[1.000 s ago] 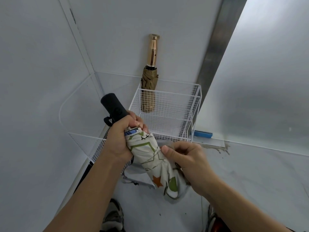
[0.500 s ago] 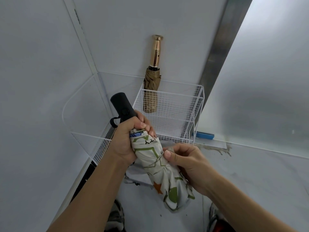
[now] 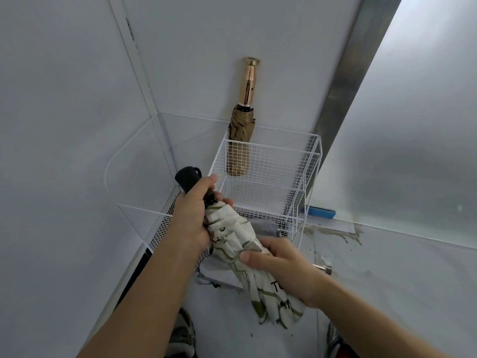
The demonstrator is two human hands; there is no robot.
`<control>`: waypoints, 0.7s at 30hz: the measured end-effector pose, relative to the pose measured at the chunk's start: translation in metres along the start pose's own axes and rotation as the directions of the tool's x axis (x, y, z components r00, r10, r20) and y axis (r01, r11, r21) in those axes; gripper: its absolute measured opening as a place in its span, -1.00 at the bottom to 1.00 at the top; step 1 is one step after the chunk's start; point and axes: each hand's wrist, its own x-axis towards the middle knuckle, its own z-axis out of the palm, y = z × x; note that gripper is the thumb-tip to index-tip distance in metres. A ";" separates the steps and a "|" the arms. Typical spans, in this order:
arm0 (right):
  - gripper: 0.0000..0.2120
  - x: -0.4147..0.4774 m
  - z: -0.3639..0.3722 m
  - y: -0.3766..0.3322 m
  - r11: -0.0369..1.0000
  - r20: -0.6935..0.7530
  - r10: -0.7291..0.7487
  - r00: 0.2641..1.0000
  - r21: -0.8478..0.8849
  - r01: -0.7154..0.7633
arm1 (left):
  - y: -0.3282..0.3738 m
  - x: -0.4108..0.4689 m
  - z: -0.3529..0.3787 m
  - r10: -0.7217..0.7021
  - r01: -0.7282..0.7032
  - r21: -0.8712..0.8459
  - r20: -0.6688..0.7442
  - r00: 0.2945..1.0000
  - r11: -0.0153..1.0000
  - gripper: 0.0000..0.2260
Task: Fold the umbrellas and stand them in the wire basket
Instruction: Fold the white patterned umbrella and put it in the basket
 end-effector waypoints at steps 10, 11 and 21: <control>-0.75 -0.006 0.010 0.000 1.000 0.070 0.020 0.997 0.006 -0.020 | 0.001 -0.004 0.005 0.009 -0.009 -0.006 0.076 0.997 1.000 -0.84; -0.74 -0.007 0.011 -0.001 1.000 0.062 0.020 0.998 -0.015 -0.019 | 0.003 -0.002 0.004 0.035 -0.035 0.000 0.053 0.998 0.999 -0.80; -0.86 -0.022 0.011 -0.023 0.991 -0.001 0.122 0.993 0.063 -0.122 | 0.007 0.002 0.013 0.096 -0.115 0.246 0.090 0.991 0.962 -0.78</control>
